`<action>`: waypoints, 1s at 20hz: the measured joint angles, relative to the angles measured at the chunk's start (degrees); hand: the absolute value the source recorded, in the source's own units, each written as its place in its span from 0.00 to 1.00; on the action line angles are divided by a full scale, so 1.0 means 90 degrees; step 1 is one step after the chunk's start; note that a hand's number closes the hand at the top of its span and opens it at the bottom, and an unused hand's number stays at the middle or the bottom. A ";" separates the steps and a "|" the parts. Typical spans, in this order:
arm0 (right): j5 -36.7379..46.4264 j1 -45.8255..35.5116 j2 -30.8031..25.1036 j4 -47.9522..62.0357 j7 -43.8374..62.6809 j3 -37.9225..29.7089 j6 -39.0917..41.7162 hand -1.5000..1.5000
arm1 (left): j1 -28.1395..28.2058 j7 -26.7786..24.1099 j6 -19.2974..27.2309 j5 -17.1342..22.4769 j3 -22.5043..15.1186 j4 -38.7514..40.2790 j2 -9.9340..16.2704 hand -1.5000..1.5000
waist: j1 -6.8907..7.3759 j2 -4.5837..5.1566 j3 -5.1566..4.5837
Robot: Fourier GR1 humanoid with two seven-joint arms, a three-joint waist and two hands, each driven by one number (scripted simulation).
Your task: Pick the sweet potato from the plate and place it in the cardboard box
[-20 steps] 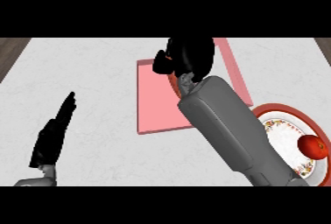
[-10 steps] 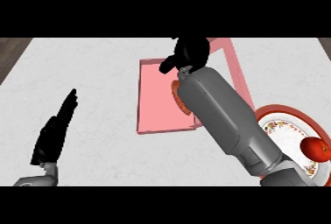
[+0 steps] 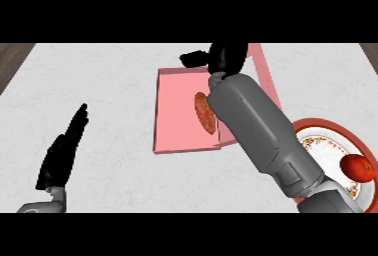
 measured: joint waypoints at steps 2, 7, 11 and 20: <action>-0.0091 0.0116 0.0001 -0.0184 -0.0198 -0.0154 -0.0397 0.00 | 0.0037 0.0010 0.0021 -0.0010 0.0022 -0.0047 0.0009 0.50 | -0.0044 -0.0017 0.0001; -0.0319 0.0598 -0.0134 -0.1097 -0.0573 -0.0473 -0.1001 0.00 | 0.0231 -0.0068 0.0052 0.0011 0.0091 -0.0037 -0.0004 0.50 | -0.0213 -0.0072 0.0003; -0.0177 0.1336 -0.0410 -0.2005 -0.0531 -0.0666 -0.1168 0.00 | 0.0272 -0.0077 0.0072 0.0058 0.0228 -0.0014 0.0042 0.50 | -0.0360 -0.0117 -0.0001; -0.0558 0.3960 -0.1507 -0.5313 -0.0328 -0.0929 -0.0795 0.00 | 0.0416 0.0011 0.0144 0.0000 0.0206 -0.0169 -0.0040 0.50 | -0.0504 -0.0138 0.0001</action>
